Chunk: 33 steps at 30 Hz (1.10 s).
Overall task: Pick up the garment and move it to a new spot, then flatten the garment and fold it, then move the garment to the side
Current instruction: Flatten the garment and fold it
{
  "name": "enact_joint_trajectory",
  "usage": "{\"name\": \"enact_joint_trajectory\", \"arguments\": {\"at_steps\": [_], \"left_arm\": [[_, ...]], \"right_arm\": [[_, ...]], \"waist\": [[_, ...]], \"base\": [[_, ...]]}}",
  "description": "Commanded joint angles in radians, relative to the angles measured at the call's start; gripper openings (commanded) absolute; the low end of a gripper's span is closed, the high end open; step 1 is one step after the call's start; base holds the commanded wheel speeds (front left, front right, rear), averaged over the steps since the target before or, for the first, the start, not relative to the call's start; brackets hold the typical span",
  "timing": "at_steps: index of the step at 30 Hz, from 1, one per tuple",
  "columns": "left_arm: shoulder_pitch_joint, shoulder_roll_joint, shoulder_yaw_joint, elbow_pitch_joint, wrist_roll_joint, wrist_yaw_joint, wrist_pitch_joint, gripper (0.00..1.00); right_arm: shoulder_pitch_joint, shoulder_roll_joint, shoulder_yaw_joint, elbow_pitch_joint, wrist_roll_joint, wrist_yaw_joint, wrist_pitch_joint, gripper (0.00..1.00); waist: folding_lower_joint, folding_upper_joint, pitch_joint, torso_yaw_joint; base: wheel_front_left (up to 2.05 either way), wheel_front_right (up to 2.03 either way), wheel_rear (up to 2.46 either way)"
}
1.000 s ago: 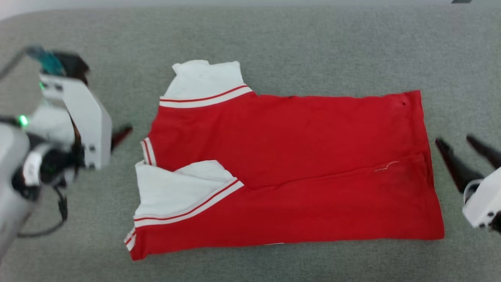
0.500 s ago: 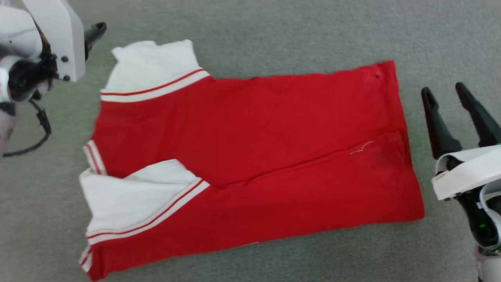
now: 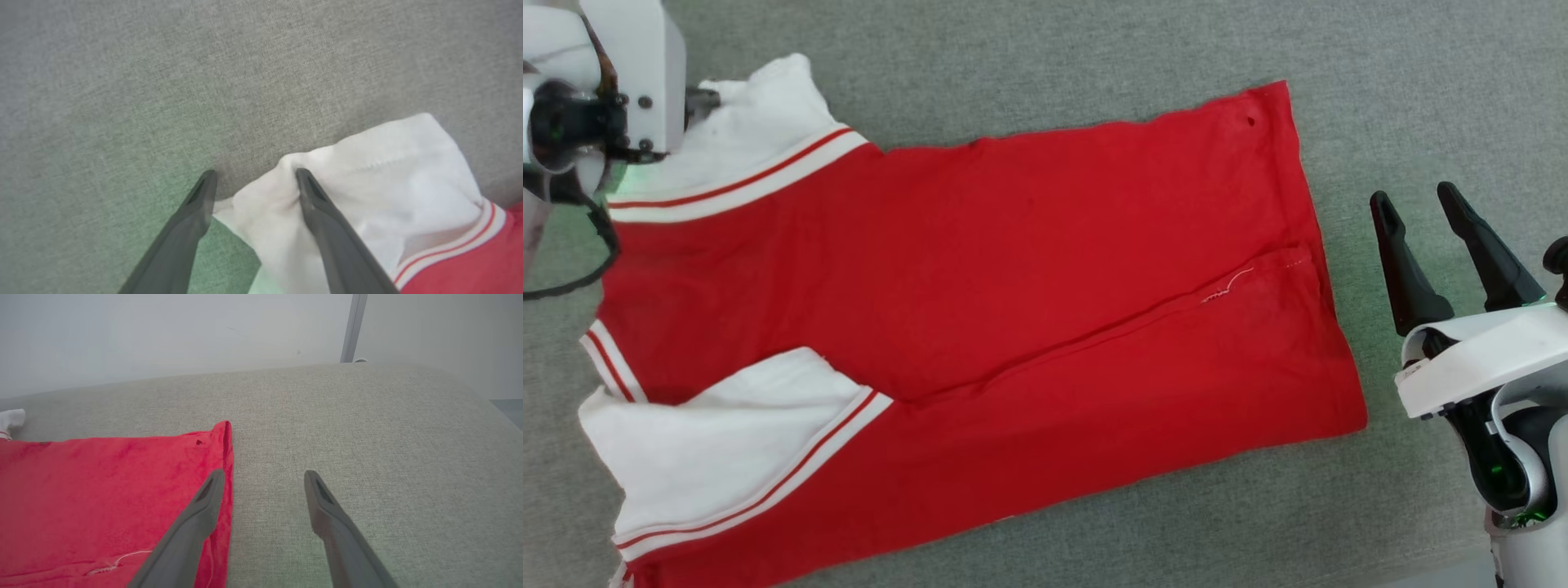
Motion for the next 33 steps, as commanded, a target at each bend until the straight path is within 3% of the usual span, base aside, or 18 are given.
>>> {"name": "enact_joint_trajectory", "arguments": {"at_steps": [1, 9, 14, 15, 16, 17, 24, 33], "left_arm": [[-0.001, 0.005, -0.009, 0.002, 0.0, 0.012, 0.021, 1.0], [0.024, 0.022, -0.036, -0.037, -0.004, 0.069, 0.136, 1.0], [0.046, 0.026, -0.038, -0.078, -0.002, 0.088, 0.127, 1.0], [0.053, 0.024, -0.039, -0.079, -0.003, 0.09, 0.126, 0.93], [0.06, 0.022, -0.039, -0.081, -0.006, 0.082, 0.116, 0.17], [0.065, 0.018, -0.03, -0.072, -0.014, 0.098, 0.105, 0.0], [0.068, 0.011, -0.028, -0.057, -0.015, 0.061, 0.061, 0.0], [0.027, -0.04, -0.038, -0.044, -0.016, 0.032, 0.045, 0.0]], "right_arm": [[-0.01, -0.007, -0.004, 0.003, 0.007, -0.002, -0.006, 1.0], [-0.015, -0.001, -0.013, 0.0, 0.006, -0.002, 0.001, 1.0], [-0.019, 0.008, -0.01, -0.009, 0.022, -0.002, 0.009, 1.0], [-0.021, 0.009, -0.009, -0.01, 0.026, -0.002, 0.012, 1.0], [-0.024, 0.008, -0.008, -0.011, 0.027, -0.002, 0.013, 1.0], [-0.028, 0.004, -0.008, -0.012, 0.026, -0.002, 0.016, 1.0], [-0.068, 0.003, 0.007, -0.022, 0.042, -0.002, 0.078, 1.0], [-0.276, -0.025, 0.06, 0.117, 0.044, -0.002, 0.315, 1.0]], "waist": [[0.0, -0.0001, 0.005, -0.004], [0.0, -0.0001, 0.004, 0.007], [0.0, -0.0001, 0.009, 0.009], [0.0, -0.0001, 0.01, 0.009], [0.0, -0.0001, 0.011, 0.009], [0.0, -0.0001, 0.012, 0.009], [0.0, -0.0001, 0.015, 0.013], [0.0, -0.0001, 0.031, 0.052]], "base": [[0.0, 0.0, 0.0], [0.0, 0.0, 0.0], [0.0, 0.0, 0.0], [0.0, 0.0, 0.0], [0.0, 0.0, 0.0], [0.0, 0.0, 0.0], [0.0, 0.0, 0.0], [0.0, 0.0, 0.0]]}}
